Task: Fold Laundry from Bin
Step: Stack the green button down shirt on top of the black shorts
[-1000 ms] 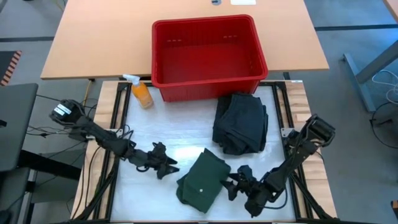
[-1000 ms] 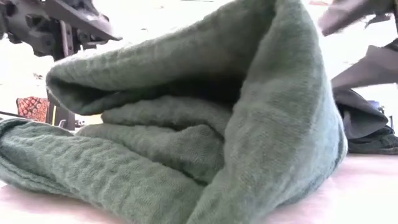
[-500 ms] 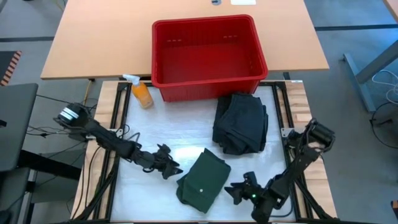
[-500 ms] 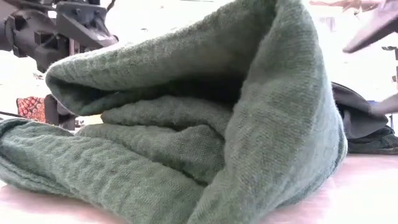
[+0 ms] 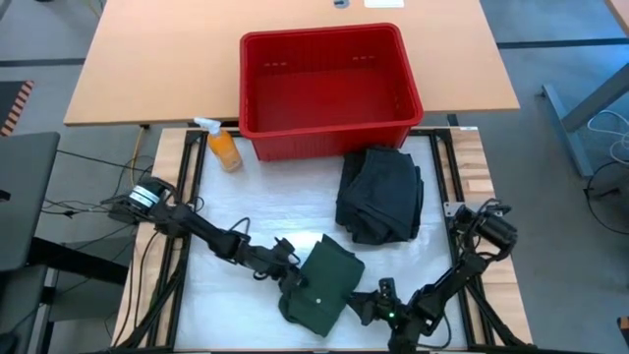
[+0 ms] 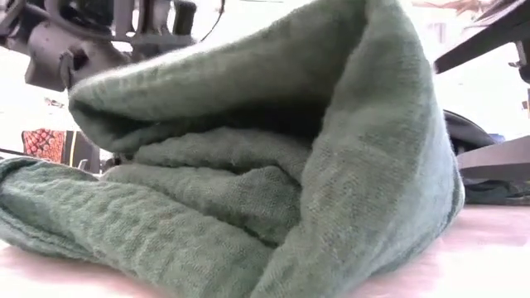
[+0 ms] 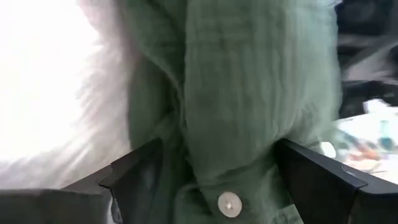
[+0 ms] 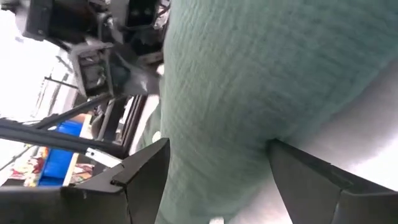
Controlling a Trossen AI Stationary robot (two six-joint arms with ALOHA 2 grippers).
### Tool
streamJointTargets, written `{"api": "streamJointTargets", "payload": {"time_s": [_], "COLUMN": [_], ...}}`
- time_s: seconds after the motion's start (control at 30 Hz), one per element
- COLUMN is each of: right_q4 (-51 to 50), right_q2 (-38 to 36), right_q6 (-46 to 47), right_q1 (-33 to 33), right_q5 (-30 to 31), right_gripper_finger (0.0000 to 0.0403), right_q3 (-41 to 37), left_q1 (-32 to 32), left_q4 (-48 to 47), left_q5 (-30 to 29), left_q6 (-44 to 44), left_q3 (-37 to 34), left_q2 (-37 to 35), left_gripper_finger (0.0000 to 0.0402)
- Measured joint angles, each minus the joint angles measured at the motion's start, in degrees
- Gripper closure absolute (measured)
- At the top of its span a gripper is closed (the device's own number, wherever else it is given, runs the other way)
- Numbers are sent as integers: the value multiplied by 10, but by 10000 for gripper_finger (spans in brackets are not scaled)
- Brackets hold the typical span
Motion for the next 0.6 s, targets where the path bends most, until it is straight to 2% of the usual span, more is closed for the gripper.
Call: {"api": "streamJointTargets", "payload": {"time_s": [0.1,0.2,0.27,0.37,0.47,0.6], "right_q4": [-1,-2,-1,3,5,0], "right_q2": [0,0,0,0,1,-13], "right_q6": [-11,-29,-57,-103,-149,-218], "right_q1": [-19,-44,-60,-80,-97,-109], "right_q5": [-16,-81,-126,-145,-157,-161], "right_gripper_finger": [103,103,103,111,133,205], "right_q3": [0,0,0,0,-1,-3], "left_q1": [7,13,17,23,27,29], "left_q4": [-6,-14,-38,-95,-121,-129], "left_q5": [8,16,18,21,27,31], "left_q6": [-9,-15,-21,-14,2,31], "left_q3": [22,47,66,90,108,122], "left_q2": [31,59,68,70,72,74], "left_gripper_finger": [100,100,104,126,179,293]}}
